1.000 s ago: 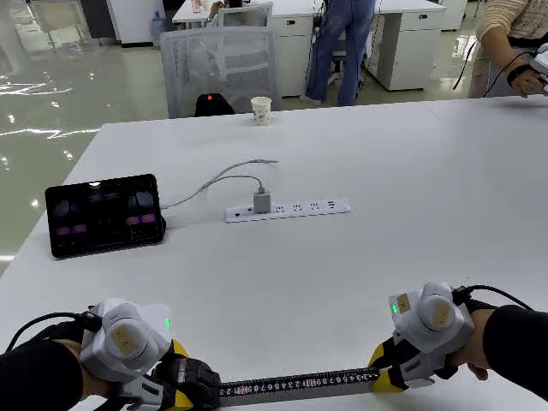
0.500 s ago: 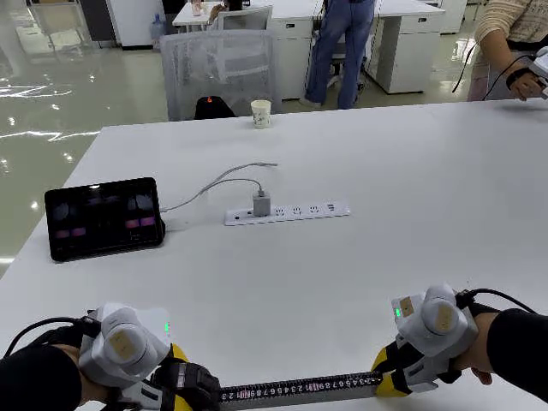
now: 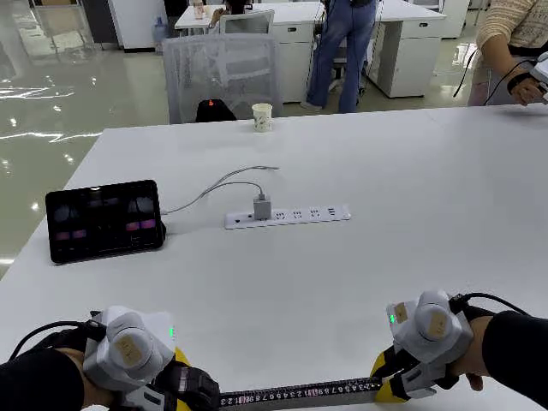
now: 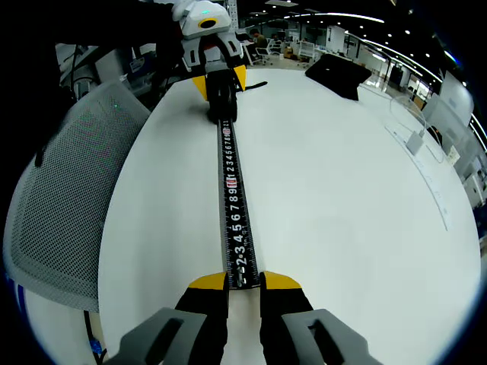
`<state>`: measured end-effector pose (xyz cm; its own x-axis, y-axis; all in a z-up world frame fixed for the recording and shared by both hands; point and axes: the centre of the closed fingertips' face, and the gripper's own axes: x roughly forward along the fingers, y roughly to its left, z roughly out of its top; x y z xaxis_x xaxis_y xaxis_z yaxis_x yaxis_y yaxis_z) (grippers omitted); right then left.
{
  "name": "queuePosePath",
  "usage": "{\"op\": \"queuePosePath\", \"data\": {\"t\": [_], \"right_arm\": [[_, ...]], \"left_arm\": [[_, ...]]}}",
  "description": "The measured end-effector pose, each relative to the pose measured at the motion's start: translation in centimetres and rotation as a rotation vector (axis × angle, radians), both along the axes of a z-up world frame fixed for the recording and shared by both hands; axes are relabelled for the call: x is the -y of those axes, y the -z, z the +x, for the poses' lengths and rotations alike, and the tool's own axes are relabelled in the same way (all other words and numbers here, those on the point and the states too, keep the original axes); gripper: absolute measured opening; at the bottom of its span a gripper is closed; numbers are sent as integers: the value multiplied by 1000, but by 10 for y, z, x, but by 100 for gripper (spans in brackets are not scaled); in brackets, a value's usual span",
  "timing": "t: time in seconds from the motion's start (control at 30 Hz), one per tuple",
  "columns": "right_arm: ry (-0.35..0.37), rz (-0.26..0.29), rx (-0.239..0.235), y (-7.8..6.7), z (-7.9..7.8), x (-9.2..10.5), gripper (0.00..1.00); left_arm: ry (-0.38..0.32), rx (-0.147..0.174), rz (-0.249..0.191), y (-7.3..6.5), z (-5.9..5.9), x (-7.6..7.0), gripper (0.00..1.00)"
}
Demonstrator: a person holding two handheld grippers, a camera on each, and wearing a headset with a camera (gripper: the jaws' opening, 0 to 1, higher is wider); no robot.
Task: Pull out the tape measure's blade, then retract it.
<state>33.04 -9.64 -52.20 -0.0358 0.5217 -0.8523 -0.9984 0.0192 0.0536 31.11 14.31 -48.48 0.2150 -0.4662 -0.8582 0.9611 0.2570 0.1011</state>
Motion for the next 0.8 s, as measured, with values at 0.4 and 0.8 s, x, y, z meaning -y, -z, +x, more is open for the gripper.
{"op": "queuePosePath", "data": {"t": [0.4, 0.8], "right_arm": [[-51, -49, 44, 0, -1, 0, 13], [-62, -62, 58, 0, -1, 2, 13]], "left_arm": [[14, 0, 31, 0, 2, 1, 31], [1, -20, 26, -5, 1, -3, 31]]}}
